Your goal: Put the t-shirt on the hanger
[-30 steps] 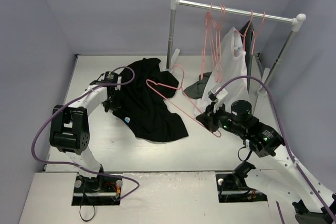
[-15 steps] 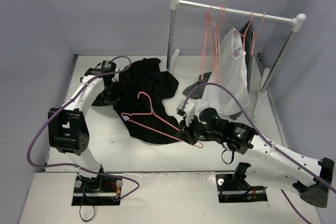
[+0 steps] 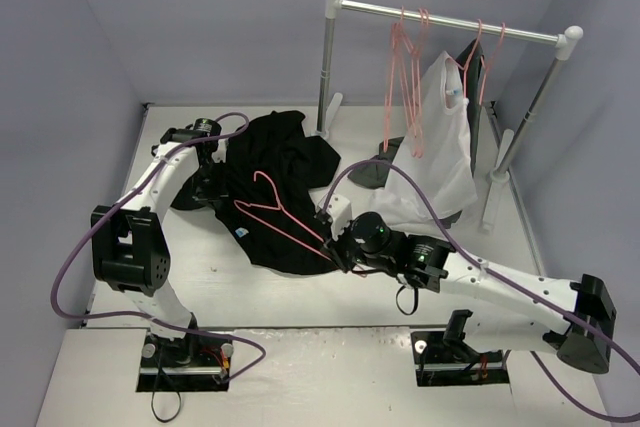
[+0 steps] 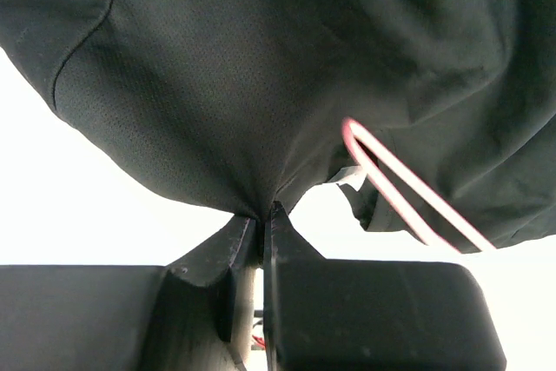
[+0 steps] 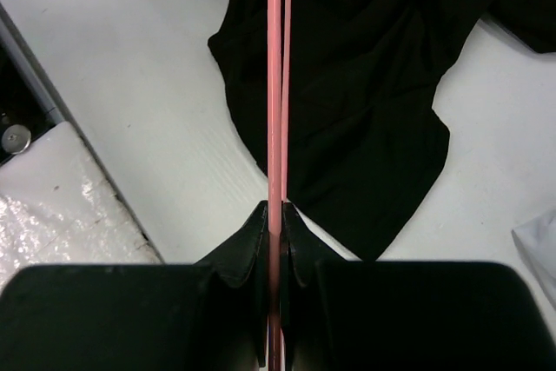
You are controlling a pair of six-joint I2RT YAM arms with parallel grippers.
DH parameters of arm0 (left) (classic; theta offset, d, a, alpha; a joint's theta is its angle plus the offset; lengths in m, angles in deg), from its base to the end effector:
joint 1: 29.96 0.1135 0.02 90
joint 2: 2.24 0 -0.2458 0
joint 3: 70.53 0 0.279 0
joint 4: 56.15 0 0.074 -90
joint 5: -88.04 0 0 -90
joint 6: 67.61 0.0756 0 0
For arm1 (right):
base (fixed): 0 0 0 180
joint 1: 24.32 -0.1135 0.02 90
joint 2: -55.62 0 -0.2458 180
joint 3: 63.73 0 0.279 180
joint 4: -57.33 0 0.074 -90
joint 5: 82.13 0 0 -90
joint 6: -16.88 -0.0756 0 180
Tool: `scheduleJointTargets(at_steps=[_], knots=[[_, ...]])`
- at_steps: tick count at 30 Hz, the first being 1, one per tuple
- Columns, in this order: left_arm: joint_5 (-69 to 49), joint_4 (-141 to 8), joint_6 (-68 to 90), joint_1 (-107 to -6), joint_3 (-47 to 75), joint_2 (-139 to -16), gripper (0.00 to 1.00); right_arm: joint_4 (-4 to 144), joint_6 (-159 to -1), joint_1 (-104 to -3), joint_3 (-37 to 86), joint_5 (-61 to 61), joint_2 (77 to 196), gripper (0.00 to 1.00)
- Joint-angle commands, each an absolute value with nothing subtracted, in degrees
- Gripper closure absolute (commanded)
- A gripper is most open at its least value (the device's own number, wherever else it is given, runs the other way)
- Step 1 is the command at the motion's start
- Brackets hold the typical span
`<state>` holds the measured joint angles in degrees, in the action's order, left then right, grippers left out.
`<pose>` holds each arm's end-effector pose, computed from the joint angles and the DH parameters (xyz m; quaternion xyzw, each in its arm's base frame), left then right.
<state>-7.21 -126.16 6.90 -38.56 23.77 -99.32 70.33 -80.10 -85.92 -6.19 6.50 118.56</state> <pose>0.3679 -0.0626 0.2013 -0.0525 0.9863 -0.0755 0.1367 0.1544 0.2893 0.2589 -0.3783 0.7174 0.3375 0.4778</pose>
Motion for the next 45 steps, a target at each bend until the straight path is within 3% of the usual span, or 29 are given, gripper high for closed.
scheduleJointTargets(at_steps=[1,17,45], knots=[[-8.2,-129.3,7.6,-38.2,26.8,-96.3,1.0,62.7,-78.0,-86.3,-4.0,8.9,121.4,1.0],[-6.4,-132.0,7.2,-36.5,31.2,-100.8,1.0,62.1,-80.9,-87.2,-3.8,7.1,117.2,1.0],[-8.1,-135.6,8.7,-36.5,33.5,-100.8,1.0,59.3,-76.6,-89.3,-2.0,12.2,124.8,1.0]])
